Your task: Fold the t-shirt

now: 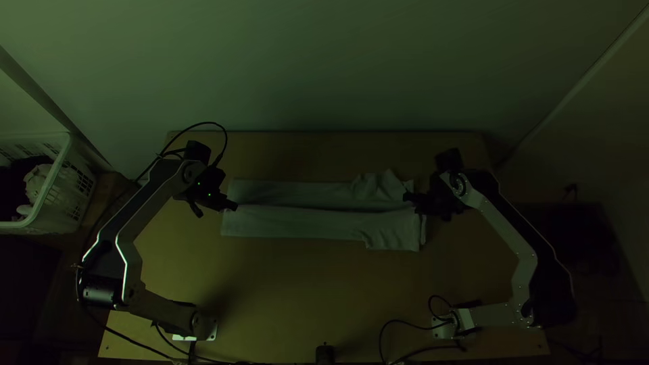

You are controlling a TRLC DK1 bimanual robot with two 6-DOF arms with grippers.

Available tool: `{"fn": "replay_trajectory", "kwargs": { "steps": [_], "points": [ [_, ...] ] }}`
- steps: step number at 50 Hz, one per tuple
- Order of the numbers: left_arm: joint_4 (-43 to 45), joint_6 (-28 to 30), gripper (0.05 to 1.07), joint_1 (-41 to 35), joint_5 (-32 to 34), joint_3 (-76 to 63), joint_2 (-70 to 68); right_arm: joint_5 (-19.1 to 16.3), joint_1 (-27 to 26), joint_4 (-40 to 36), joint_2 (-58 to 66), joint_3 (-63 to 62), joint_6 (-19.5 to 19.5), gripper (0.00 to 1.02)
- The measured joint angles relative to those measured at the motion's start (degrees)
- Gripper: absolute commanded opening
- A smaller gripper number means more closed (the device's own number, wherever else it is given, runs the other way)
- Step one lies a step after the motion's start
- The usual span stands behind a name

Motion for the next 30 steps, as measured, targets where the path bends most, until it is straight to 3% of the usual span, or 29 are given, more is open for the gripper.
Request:
{"fn": "replay_trajectory", "kwargs": {
  "steps": [30],
  "points": [
    [1.25, 0.00, 0.08, 1.09, 0.46, 10.47, 11.08, 0.20, -2.05, 3.39, 14.32, 11.39, -1.05, 0.03]
  ]
}}
